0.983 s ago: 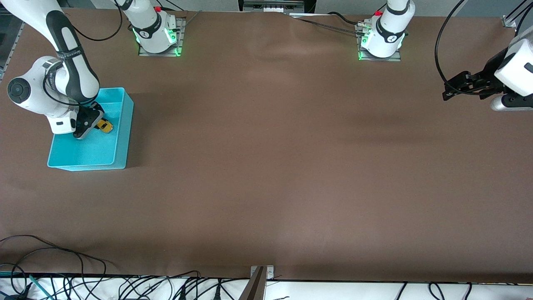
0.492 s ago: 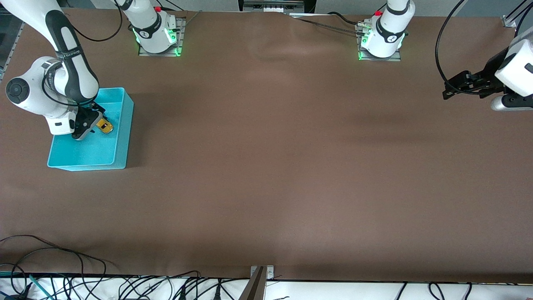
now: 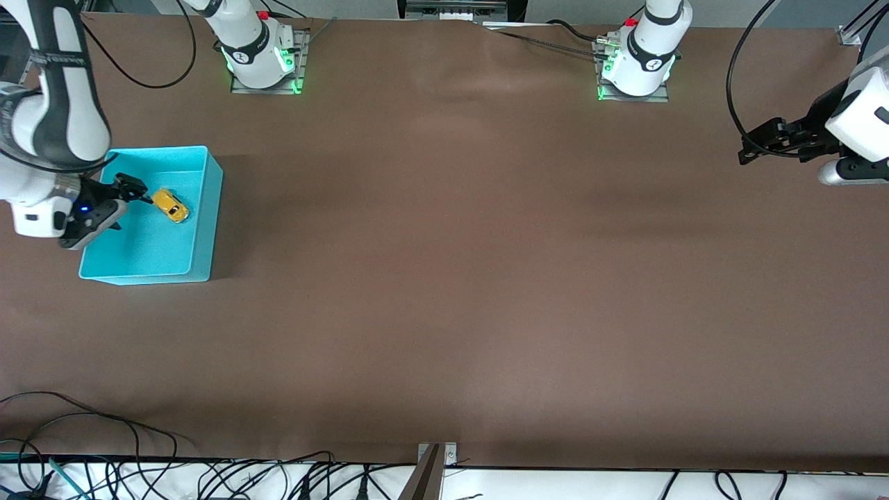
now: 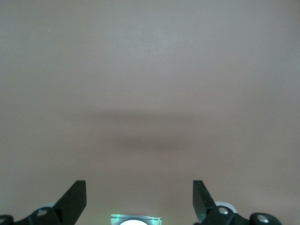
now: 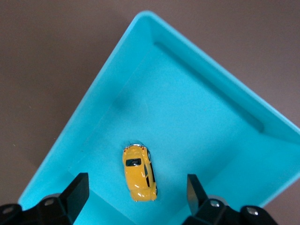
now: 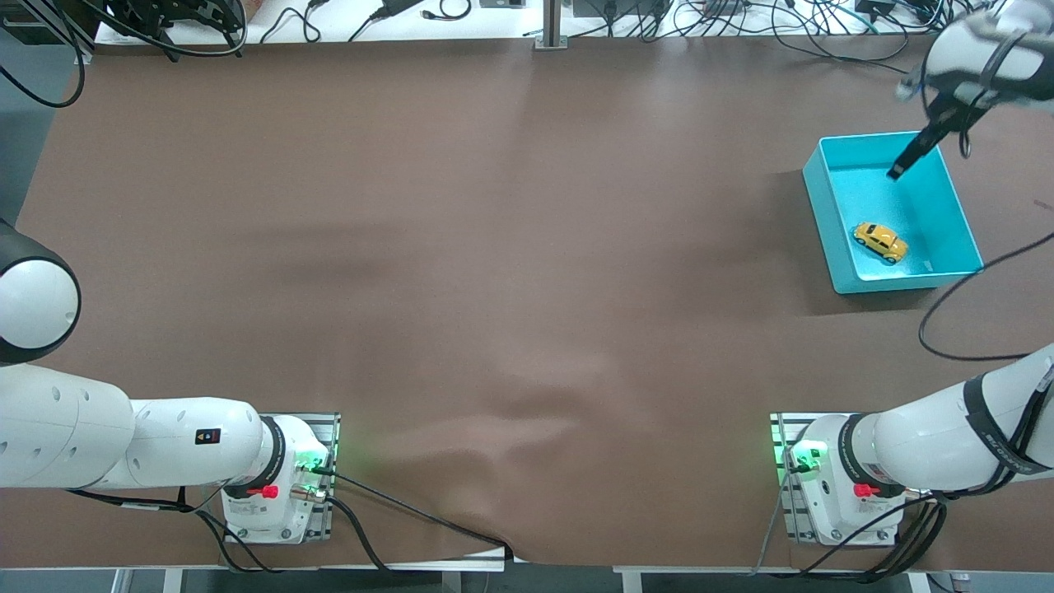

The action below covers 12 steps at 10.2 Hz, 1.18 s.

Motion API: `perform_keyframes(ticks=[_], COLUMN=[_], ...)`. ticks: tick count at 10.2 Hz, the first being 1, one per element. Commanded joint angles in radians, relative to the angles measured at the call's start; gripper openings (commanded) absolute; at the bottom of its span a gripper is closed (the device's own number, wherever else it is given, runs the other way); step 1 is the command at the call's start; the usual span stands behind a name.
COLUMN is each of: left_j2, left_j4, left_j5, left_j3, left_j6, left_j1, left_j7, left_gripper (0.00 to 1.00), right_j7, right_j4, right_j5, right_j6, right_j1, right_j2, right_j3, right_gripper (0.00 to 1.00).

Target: Wind up and store yellow beetle car

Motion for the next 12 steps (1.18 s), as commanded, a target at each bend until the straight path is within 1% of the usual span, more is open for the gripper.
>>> perform_keyframes(ticks=[1, 2, 4, 6, 8, 10, 11, 12], left_j2=[-0.064, -0.062, -0.055, -0.052, -0.052, -0.052, -0.052, -0.052], left_j4=[-0.076, -0.072, -0.062, -0.059, -0.058, -0.058, -0.058, -0.058], left_j5=[-0.021, -0.021, -0.021, -0.021, -0.02, -0.02, -0.02, -0.018], left_j3=[-0.005, -0.006, -0.005, -0.005, -0.005, -0.005, -0.005, -0.005], left_j6=[0.012, 0.014, 0.014, 0.014, 0.014, 0.014, 0.014, 0.012], left_j1=[0.012, 0.012, 0.01, 0.01, 0.01, 0.01, 0.01, 0.01], left_j7=[-0.004, -0.004, -0.004, -0.004, -0.004, -0.004, -0.004, -0.004], left_gripper=[1.0, 1.0, 1.0, 1.0, 1.0, 1.0, 1.0, 1.0], right_j7=[0.223, 0.326, 0.527, 0.74, 0.848, 0.9, 0.961, 0.975], right_j4=[0.214, 0.276, 0.351, 0.358, 0.373, 0.372, 0.375, 0.376], right_j5=[0.013, 0.007, 0.015, 0.015, 0.015, 0.015, 0.006, 0.0], right_j6=[-0.226, -0.28, -0.366, -0.389, -0.389, -0.391, -0.418, -0.452], right_j1=[0.045, 0.065, 0.107, 0.168, 0.178, 0.178, 0.178, 0.178], right_j2=[0.015, 0.015, 0.007, -0.039, -0.06, -0.088, -0.09, -0.093], right_j3=[0.001, 0.001, 0.002, 0.008, 0.048, 0.097, 0.119, 0.12], right_gripper=[1.0, 1.0, 1.0, 1.0, 1.0, 1.0, 1.0, 1.0])
